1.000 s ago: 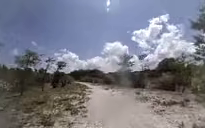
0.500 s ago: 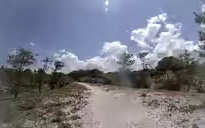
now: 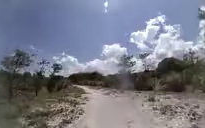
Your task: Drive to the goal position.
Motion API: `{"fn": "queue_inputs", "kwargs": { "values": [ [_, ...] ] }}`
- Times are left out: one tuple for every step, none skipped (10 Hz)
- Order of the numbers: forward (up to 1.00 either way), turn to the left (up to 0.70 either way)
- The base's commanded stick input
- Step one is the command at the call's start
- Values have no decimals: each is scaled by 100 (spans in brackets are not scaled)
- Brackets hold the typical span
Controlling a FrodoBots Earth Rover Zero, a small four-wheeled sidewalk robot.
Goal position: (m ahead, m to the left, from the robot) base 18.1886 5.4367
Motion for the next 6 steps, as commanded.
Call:
{"fn": "queue_inputs", "kwargs": {
  "values": [
    [85, -1],
    [85, -1],
    [85, -1],
    [85, -1],
    [85, -1],
    [85, -1]
  ]
}}
